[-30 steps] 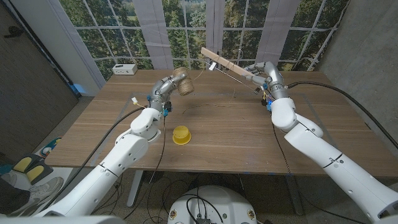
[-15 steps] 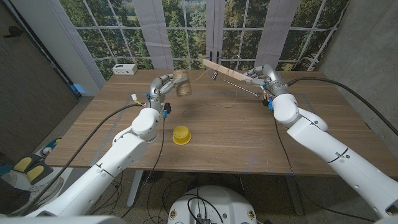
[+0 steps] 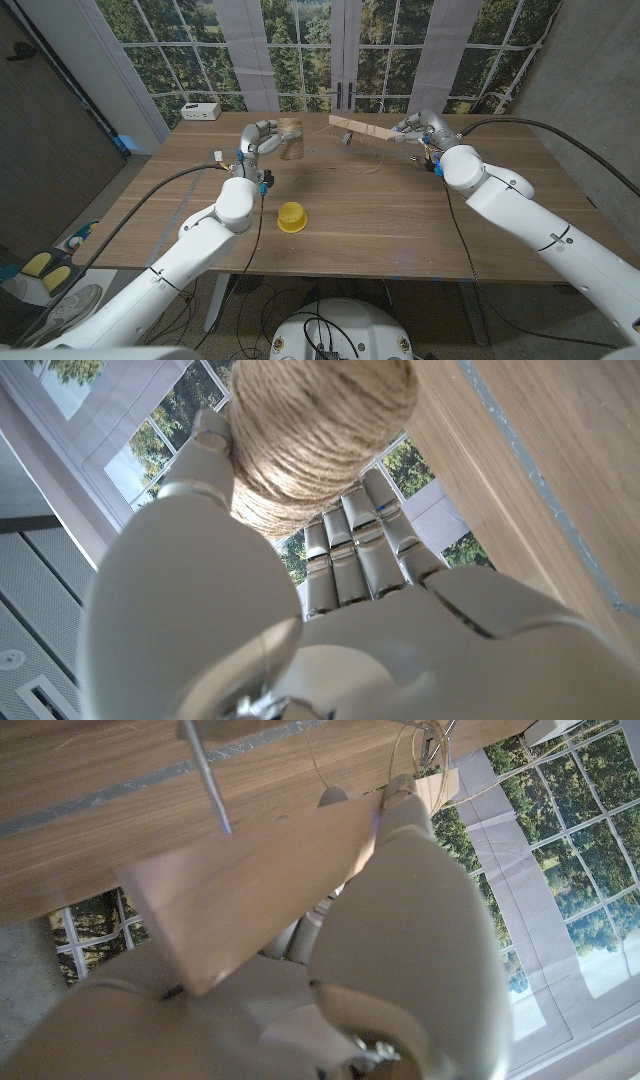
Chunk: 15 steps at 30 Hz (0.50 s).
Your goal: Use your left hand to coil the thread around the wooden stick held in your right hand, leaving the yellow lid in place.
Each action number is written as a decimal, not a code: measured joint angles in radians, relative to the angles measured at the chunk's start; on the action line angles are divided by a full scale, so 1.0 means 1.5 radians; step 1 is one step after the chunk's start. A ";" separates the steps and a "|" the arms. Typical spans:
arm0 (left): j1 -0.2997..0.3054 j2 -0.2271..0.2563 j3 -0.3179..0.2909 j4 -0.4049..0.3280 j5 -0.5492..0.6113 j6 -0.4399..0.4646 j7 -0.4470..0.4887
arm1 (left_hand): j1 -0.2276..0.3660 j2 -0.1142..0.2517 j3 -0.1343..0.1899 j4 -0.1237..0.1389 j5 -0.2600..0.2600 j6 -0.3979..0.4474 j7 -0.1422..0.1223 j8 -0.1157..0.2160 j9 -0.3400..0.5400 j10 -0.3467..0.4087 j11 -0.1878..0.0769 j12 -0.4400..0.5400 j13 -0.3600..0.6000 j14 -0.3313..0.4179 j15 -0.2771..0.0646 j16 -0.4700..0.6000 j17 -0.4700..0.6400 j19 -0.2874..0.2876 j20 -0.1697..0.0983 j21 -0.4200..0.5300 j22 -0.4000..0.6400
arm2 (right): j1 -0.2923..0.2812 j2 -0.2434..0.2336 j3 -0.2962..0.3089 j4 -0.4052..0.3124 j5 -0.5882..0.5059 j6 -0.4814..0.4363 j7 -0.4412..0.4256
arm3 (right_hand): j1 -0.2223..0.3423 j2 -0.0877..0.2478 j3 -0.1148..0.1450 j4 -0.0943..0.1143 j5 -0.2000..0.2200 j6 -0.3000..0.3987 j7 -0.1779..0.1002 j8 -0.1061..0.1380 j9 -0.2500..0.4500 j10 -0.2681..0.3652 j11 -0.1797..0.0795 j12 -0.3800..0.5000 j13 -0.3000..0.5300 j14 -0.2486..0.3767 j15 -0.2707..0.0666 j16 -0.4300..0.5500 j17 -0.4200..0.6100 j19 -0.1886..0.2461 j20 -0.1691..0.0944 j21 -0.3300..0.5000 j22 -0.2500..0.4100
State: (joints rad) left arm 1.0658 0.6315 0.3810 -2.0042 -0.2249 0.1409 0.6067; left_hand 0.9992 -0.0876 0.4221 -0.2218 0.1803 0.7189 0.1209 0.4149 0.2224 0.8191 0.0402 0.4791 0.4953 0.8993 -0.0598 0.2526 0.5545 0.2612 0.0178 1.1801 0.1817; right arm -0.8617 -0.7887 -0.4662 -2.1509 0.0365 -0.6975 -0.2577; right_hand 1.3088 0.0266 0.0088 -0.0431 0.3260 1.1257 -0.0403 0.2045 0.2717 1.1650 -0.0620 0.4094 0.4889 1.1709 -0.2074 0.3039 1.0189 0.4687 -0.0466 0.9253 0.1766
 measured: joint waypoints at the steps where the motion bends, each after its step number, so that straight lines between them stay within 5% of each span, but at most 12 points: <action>1: 0.002 0.001 0.000 -0.002 0.012 0.005 0.004 | 0.000 0.000 0.000 0.000 0.000 0.000 0.000 0.000 0.000 0.001 0.001 -0.002 0.010 0.000 0.000 0.000 0.003 0.000 0.000 0.000 0.000 | 0.005 -0.005 -0.003 -0.003 0.008 -0.012 0.007 | 0.000 0.000 0.000 0.000 0.000 -0.001 0.003 0.000 0.000 0.000 0.000 0.000 0.000 0.001 0.001 0.000 0.000 0.001 -0.001 0.000 0.000; 15: 0.038 0.016 0.001 -0.012 0.117 0.032 0.031 | 0.000 0.000 0.000 0.000 -0.002 0.000 0.000 0.000 0.000 0.001 0.001 -0.015 0.038 0.000 0.000 0.003 0.000 0.000 0.000 0.000 0.000 | 0.054 -0.042 -0.036 -0.019 0.068 -0.092 0.059 | 0.000 0.000 0.010 -0.004 -0.009 -0.013 0.018 0.001 -0.001 0.001 0.008 0.001 0.010 0.008 0.006 0.000 -0.007 0.006 -0.002 0.000 -0.003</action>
State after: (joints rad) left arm 1.1225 0.6553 0.3821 -2.0225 -0.0498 0.1883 0.6525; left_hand 0.9991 -0.0876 0.4220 -0.2218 0.1777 0.7189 0.1209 0.4149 0.2224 0.8202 0.0413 0.4559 0.5519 0.8994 -0.0599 0.2568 0.5548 0.2610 0.0178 1.1801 0.1818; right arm -0.7807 -0.8524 -0.5198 -2.1791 0.1380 -0.8356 -0.1687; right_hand 1.3088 0.0266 0.0236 -0.0487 0.3118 1.1057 -0.0139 0.2057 0.2699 1.1664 -0.0496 0.4111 0.5045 1.1826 -0.1980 0.3039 1.0091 0.4780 -0.0489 0.9253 0.1721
